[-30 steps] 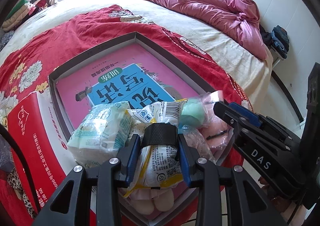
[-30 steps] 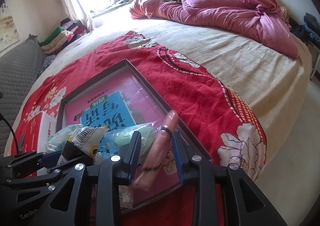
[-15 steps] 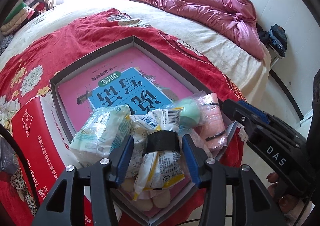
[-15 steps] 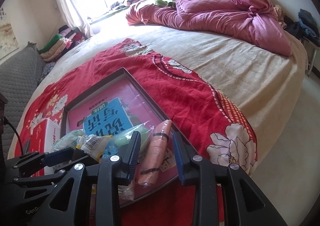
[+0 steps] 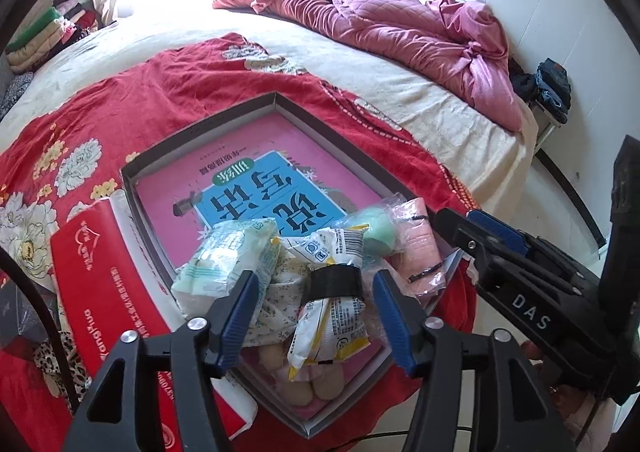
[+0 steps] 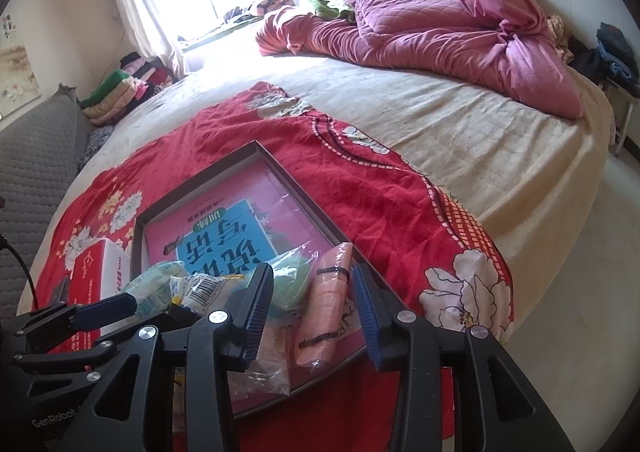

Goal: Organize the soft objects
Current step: 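Move both grippers back over the remaining pile of items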

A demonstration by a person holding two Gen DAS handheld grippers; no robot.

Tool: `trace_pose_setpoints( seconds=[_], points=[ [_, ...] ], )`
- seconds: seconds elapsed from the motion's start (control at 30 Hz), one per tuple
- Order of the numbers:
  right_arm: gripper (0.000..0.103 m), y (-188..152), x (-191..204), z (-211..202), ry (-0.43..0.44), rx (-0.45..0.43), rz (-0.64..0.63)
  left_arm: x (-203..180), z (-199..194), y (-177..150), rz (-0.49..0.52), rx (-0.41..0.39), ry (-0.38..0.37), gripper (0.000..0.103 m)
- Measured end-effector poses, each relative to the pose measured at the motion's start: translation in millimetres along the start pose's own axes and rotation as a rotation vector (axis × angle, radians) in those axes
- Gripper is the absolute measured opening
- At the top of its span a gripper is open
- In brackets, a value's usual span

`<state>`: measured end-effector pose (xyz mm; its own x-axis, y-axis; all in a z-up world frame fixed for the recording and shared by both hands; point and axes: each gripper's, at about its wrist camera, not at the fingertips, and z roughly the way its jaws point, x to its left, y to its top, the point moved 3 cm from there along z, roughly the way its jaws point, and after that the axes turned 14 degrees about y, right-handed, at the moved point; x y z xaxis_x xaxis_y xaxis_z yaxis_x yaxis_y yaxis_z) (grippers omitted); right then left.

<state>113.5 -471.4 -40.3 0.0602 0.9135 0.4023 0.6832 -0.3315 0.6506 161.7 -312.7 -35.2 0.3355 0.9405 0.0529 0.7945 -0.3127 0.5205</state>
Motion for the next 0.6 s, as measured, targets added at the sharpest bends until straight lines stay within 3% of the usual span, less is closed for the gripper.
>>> trace_pose_setpoints(
  seconds=[0.13,0.4,0.47,0.6],
  points=[
    [0.057,1.4,3.6,-4.3,-0.01,-0.012,-0.011,4.8,-11.6,0.8,-0.01,-0.022,-0.008,0.062],
    [0.059,3.6,19.7,-17.9,-0.058,-0.049,-0.077,26.1,-34.8,-3.7,-0.054,-0.049,-0.016,0.066],
    [0.07,5.0,28.1,-21.6,-0.055,-0.055,-0.095,32.5,-41.7,-3.7,-0.063,-0.058,-0.01,0.066],
    [0.071,7.8,50.3,-30.2,-0.037,-0.067,-0.134,44.9,-56.3,-7.4,-0.081,-0.079,-0.014,0.068]
  ],
)
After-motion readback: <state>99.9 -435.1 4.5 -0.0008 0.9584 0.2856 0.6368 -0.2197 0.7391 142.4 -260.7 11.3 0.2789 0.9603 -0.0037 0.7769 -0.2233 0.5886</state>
